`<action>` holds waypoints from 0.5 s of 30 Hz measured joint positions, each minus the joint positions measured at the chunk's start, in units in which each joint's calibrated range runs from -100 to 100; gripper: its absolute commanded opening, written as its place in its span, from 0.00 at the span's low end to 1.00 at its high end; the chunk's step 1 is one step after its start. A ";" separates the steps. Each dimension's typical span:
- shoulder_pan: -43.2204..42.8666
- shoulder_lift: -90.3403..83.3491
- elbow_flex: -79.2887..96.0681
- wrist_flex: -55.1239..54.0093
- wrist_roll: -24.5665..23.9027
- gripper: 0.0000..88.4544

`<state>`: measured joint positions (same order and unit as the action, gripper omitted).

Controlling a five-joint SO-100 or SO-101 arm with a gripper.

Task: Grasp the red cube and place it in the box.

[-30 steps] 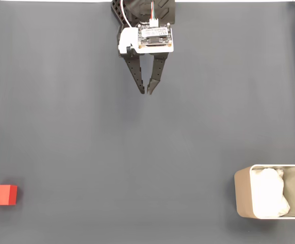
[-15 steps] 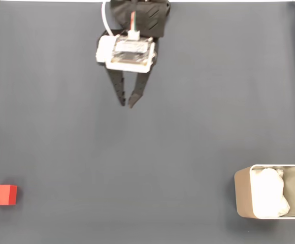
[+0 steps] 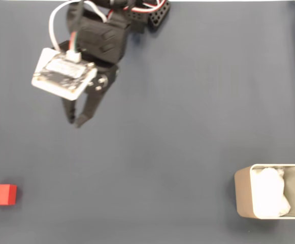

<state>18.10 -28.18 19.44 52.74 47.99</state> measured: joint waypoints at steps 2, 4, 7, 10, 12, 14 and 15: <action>1.34 2.34 -2.53 0.00 0.00 0.00; 2.52 5.21 -5.52 0.00 0.00 0.01; 4.01 9.21 -9.40 0.00 0.00 0.01; 5.19 13.20 -13.38 0.00 0.00 0.01; 5.86 15.72 -16.00 0.00 0.00 0.01; 6.53 18.58 -18.63 0.00 0.00 0.01; 6.90 19.97 -19.89 0.00 0.00 0.01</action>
<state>25.00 -8.21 -0.45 52.74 47.99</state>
